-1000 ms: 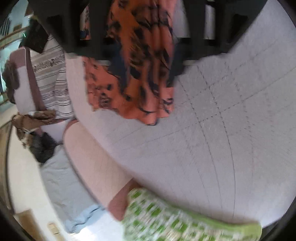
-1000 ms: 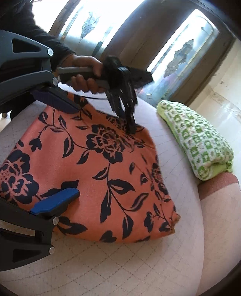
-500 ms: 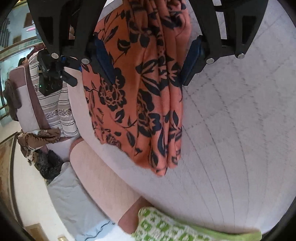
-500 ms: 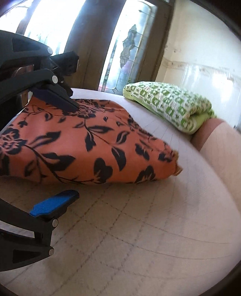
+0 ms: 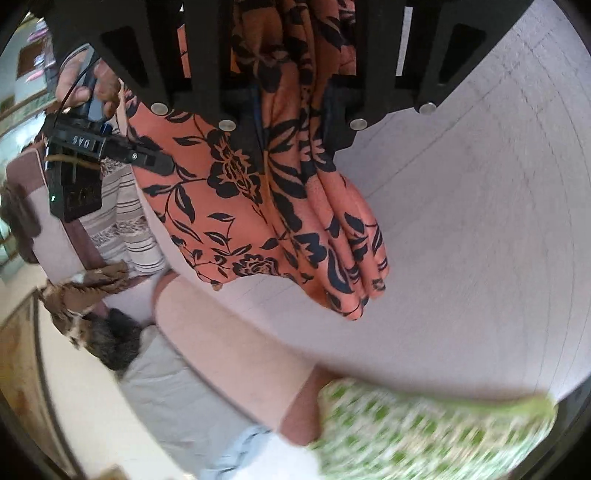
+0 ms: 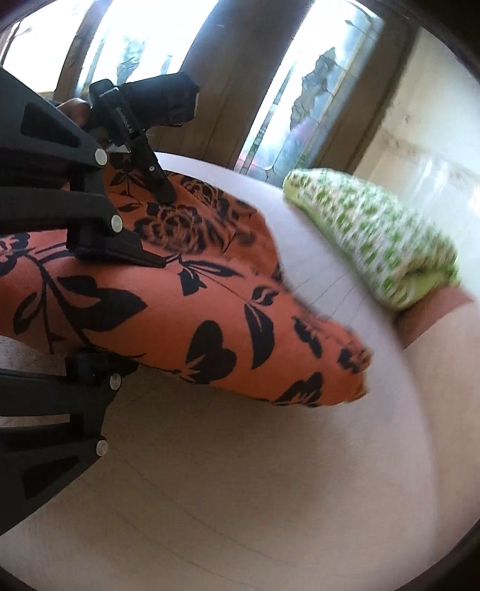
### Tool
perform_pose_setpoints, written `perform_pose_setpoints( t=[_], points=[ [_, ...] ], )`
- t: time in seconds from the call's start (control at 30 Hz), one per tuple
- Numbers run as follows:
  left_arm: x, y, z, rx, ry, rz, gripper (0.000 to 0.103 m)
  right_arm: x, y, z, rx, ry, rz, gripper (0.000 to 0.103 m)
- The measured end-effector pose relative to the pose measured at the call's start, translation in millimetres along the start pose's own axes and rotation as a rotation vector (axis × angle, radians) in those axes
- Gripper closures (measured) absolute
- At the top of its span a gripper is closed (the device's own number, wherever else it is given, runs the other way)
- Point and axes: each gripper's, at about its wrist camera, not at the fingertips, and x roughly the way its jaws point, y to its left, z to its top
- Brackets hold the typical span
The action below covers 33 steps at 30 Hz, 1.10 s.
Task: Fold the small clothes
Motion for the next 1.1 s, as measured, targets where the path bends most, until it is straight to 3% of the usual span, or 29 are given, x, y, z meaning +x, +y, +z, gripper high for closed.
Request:
perform_pose_setpoints(
  t=[0.23,0.4,0.67,0.77,0.83,0.9,1.1],
  points=[
    [-16,-37,10,0.097,-0.084,-0.047,0.077,-81,-1,35,-0.073,-0.125,-0.027,0.066],
    [-7,-23,12,0.123,-0.09,-0.054,0.077,-116,-25,60,-0.076,-0.201,-0.025,0.066],
    [73,-11,-1,0.099,-0.002,-0.021,0.076,-100,-101,52,0.011,-0.213,-0.031,0.066],
    [109,2,-17,0.084,0.073,0.046,0.071,-85,-140,45,0.06,-0.193,-0.072,0.062],
    [118,11,-25,0.065,0.107,0.071,0.06,-72,-166,39,0.111,-0.145,-0.136,0.056],
    [108,14,-27,0.061,0.086,0.061,0.053,-62,-183,30,0.152,-0.096,-0.166,0.049],
    [49,9,-26,0.095,-0.054,0.095,0.042,-110,-160,19,0.077,-0.214,-0.278,0.045]
  ],
)
